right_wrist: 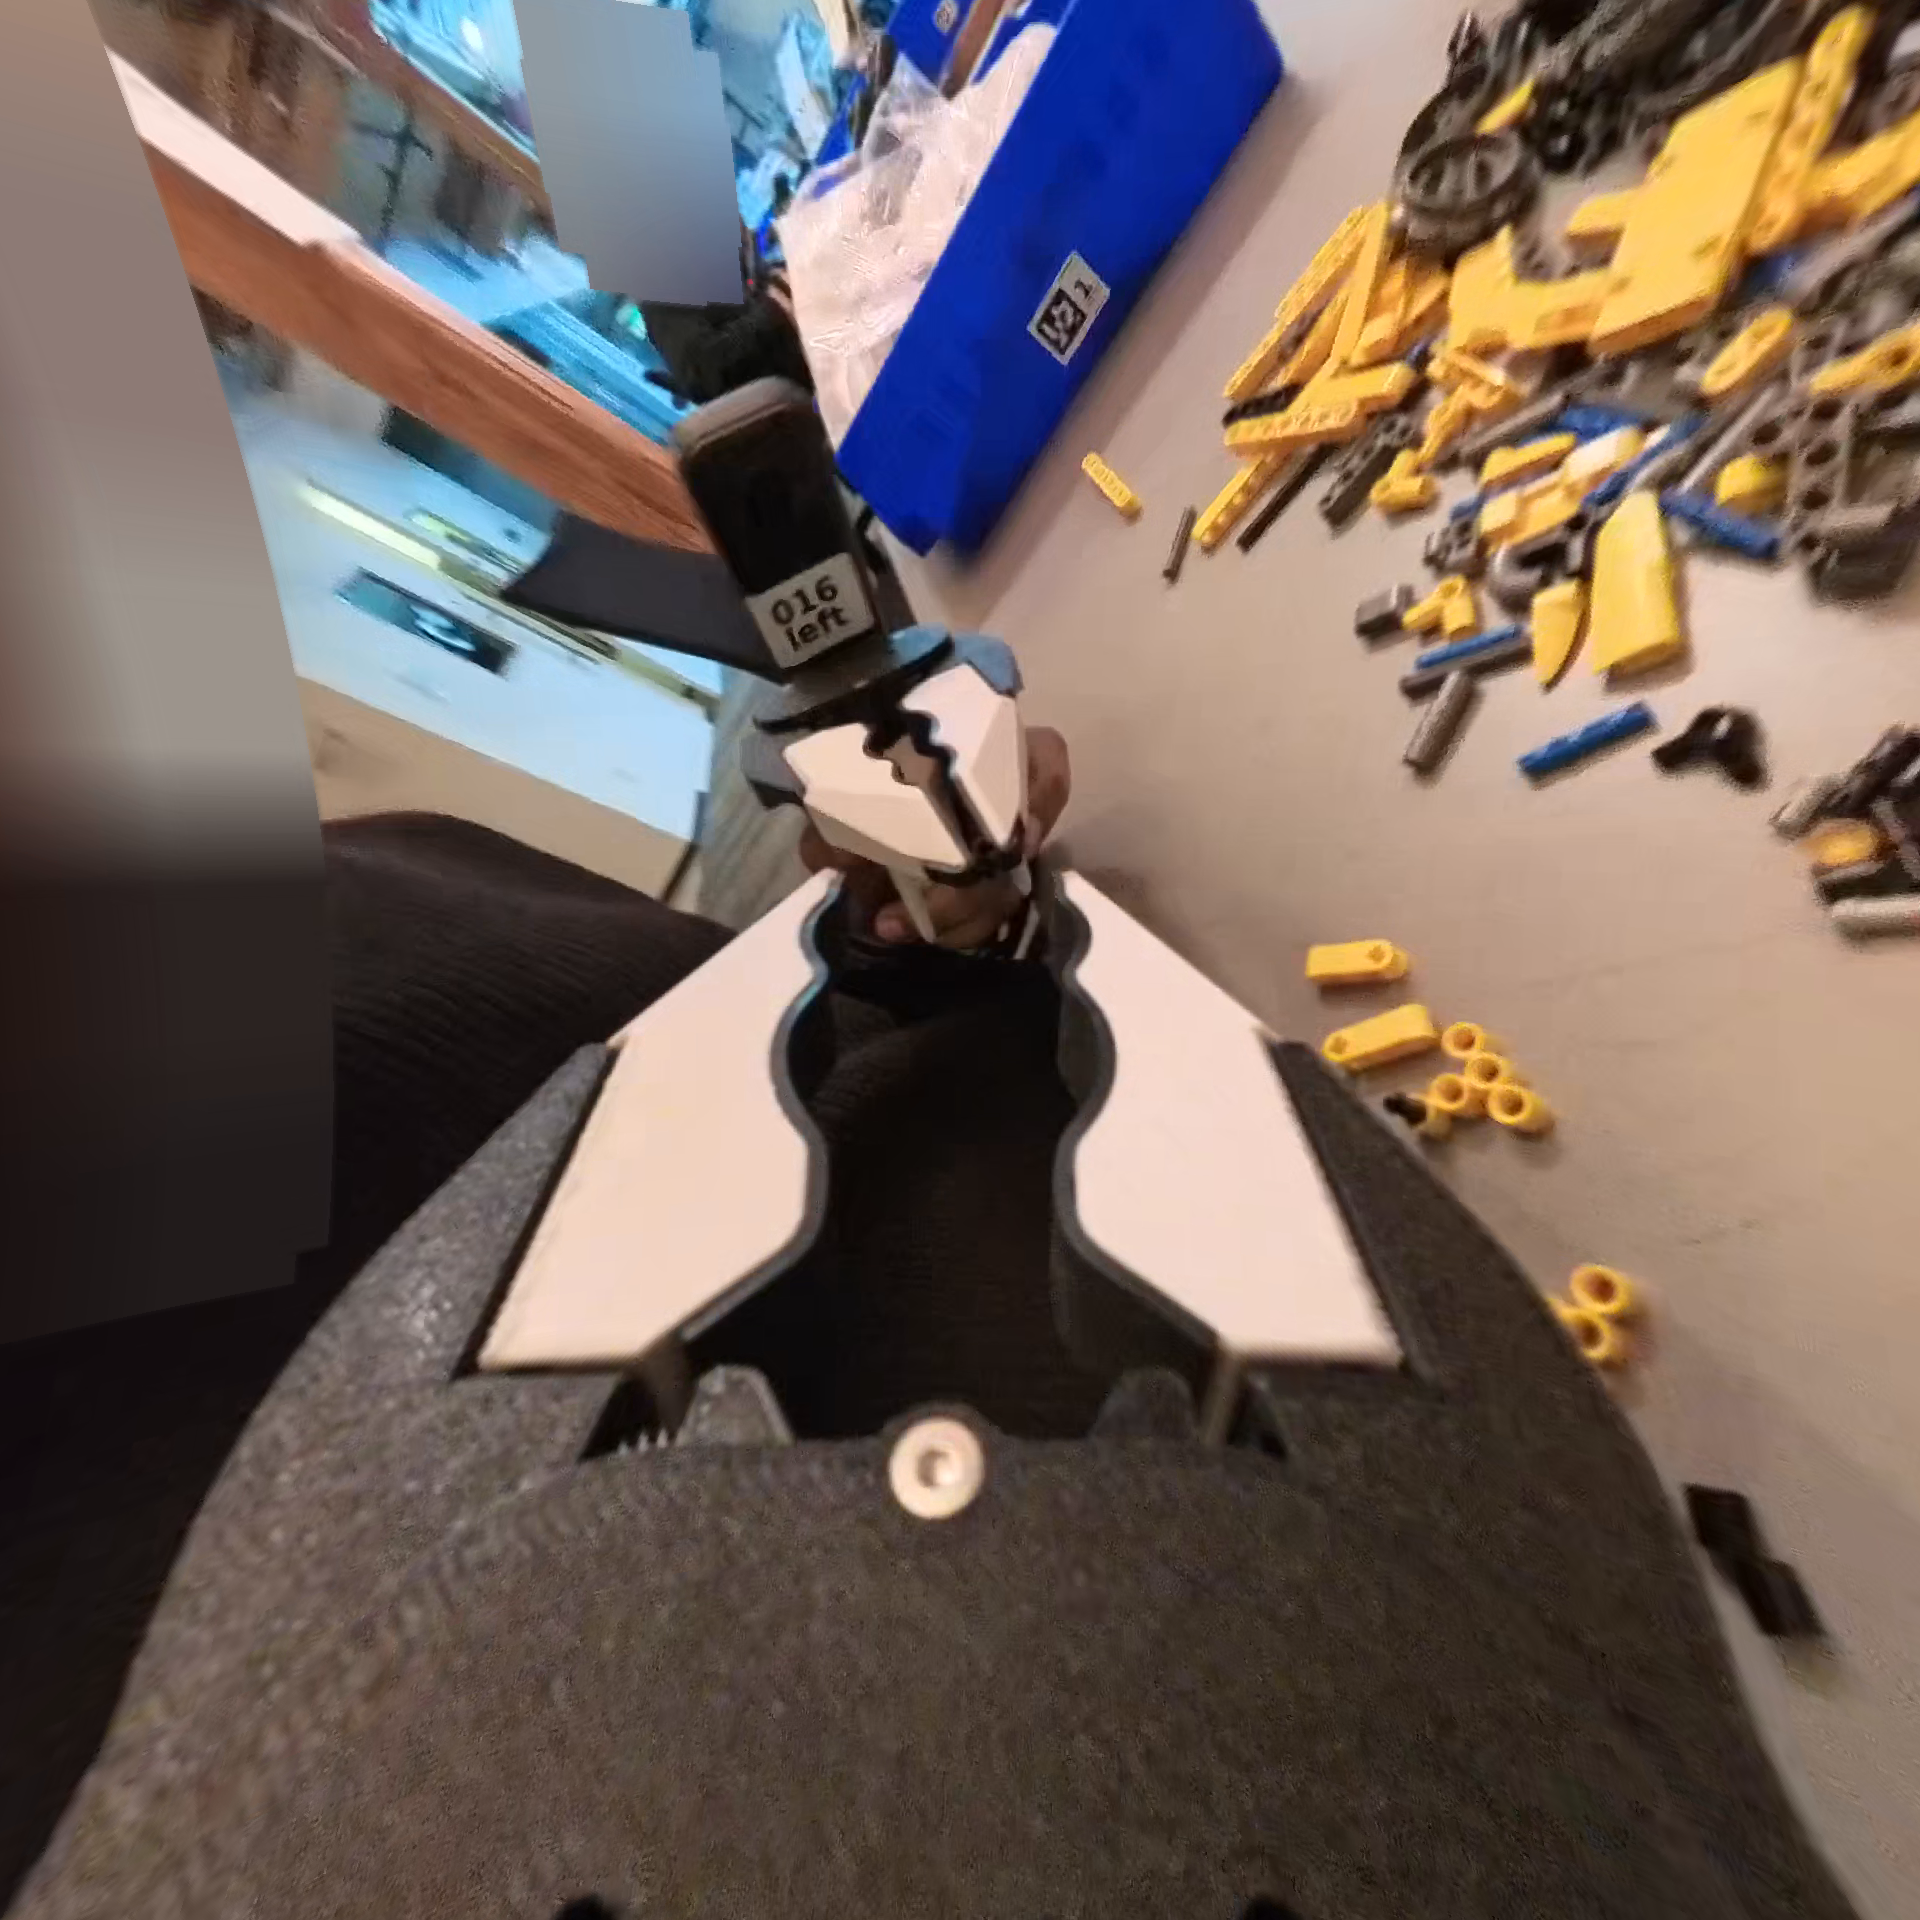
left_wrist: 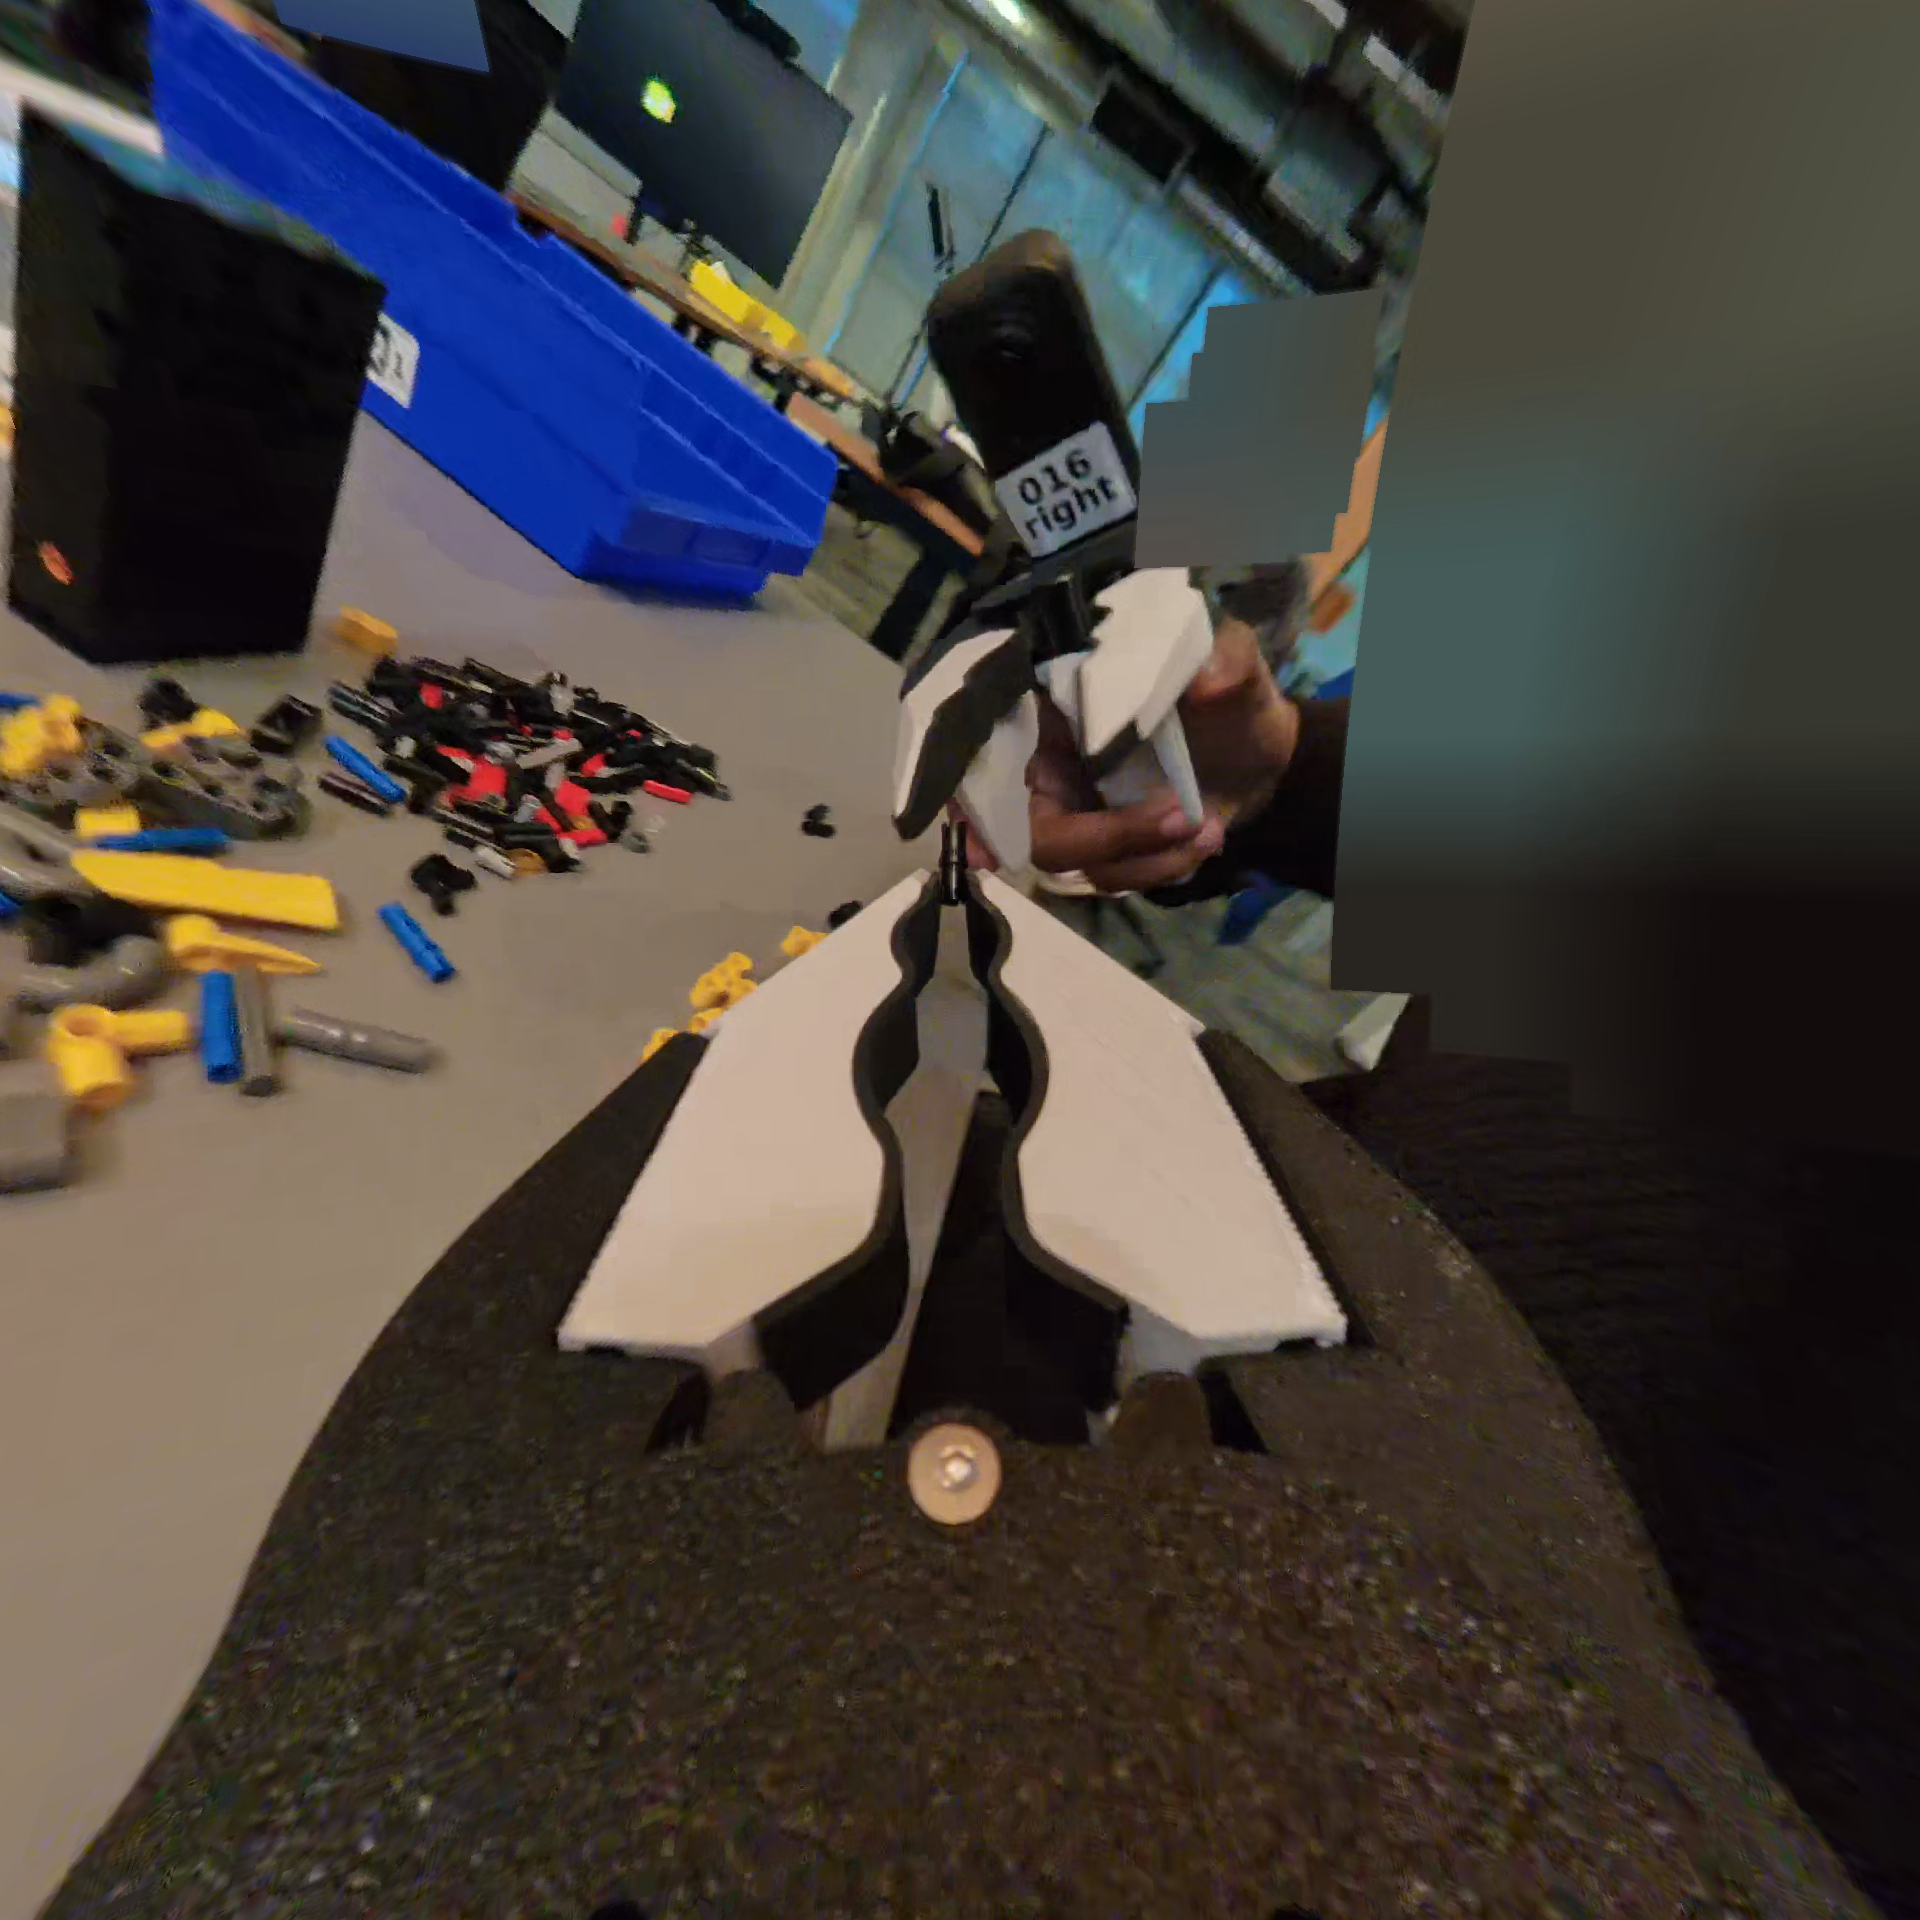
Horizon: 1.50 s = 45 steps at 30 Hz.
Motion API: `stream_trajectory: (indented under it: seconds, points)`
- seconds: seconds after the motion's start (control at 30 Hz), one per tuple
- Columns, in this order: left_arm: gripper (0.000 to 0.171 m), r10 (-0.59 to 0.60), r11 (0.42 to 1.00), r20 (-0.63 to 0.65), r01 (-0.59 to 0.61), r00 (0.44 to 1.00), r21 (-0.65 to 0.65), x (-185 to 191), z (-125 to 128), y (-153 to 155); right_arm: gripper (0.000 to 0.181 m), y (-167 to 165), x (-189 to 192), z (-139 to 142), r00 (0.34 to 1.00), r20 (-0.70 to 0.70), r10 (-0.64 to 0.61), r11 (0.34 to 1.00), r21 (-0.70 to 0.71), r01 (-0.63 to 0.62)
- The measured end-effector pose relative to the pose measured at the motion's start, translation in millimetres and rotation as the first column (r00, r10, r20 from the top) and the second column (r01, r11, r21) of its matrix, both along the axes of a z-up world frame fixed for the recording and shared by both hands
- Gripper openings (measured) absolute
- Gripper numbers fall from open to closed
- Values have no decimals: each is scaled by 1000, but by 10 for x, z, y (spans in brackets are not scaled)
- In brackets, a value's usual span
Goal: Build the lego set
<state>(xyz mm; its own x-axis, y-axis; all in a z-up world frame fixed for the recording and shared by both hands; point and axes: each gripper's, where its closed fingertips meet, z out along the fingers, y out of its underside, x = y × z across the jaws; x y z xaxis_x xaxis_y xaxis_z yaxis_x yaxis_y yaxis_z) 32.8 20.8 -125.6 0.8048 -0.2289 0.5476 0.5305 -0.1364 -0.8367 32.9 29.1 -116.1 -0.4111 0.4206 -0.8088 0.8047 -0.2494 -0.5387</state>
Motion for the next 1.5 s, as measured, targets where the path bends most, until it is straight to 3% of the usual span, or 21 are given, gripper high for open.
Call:
stream_trajectory:
  seconds: [0.13,0.23,0.53,0.93,1.5]
  points:
    - [4,7,999,-176,-15,984,-46,81,-69,21,32,-98,94,-237,994,82,73,994,81,-80]
    - [4,4,998,-202,-18,979,-66,100,-113,37,18,-101,97,-297,992,94,86,987,124,-98]
    - [4,10,995,-304,-40,953,-93,117,-141,25,11,-61,77,-282,991,105,85,987,129,-98]
    - [4,-19,990,-358,-33,934,-140,182,-217,26,6,-92,104,-306,985,122,121,977,160,-140]
    - [5,20,992,-333,-59,943,-108,134,-166,18,4,-80,105,-278,982,77,169,955,233,-183]
